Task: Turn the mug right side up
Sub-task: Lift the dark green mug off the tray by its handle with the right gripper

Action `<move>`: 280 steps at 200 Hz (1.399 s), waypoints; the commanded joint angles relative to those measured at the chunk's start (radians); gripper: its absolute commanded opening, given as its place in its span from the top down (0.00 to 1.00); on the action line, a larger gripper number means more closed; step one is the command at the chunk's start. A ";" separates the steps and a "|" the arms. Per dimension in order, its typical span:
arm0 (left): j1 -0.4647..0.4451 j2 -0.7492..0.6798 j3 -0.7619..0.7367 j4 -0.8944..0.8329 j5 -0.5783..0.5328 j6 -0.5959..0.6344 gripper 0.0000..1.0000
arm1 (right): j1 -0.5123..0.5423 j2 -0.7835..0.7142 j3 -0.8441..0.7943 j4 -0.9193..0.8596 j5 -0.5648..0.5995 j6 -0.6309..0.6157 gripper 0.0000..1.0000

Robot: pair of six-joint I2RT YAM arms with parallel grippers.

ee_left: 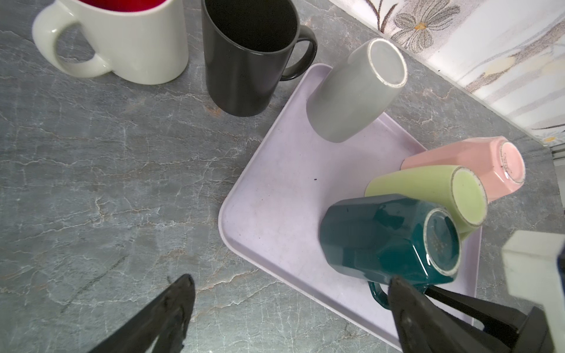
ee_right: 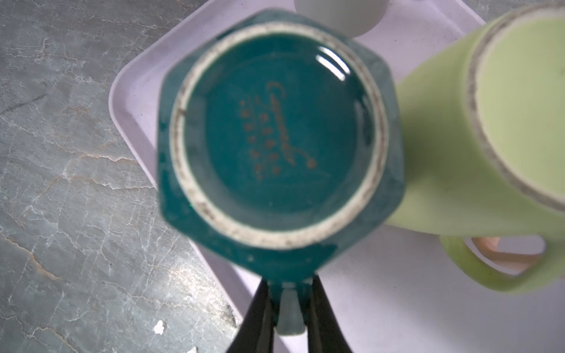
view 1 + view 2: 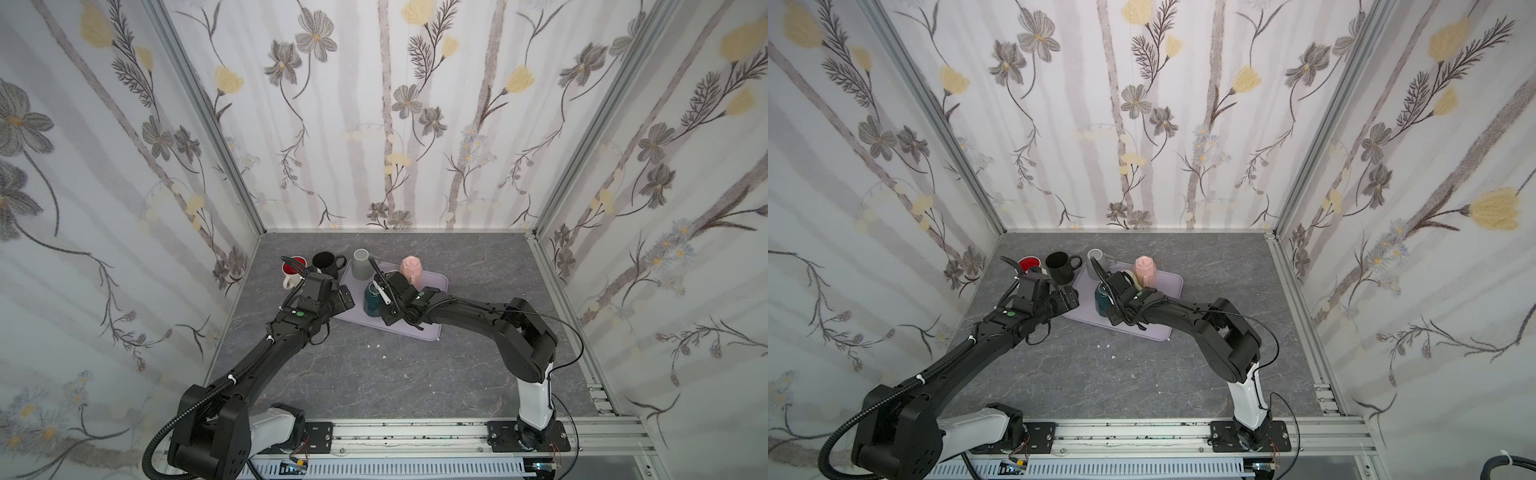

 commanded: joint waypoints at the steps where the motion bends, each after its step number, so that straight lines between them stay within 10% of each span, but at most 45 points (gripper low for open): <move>1: 0.001 -0.020 -0.004 0.016 -0.026 -0.008 0.00 | 0.001 0.000 0.003 0.030 -0.018 0.018 0.83; 280: 0.001 -0.015 -0.028 0.074 0.027 -0.038 0.00 | -0.016 -0.180 -0.170 0.148 -0.027 0.099 0.94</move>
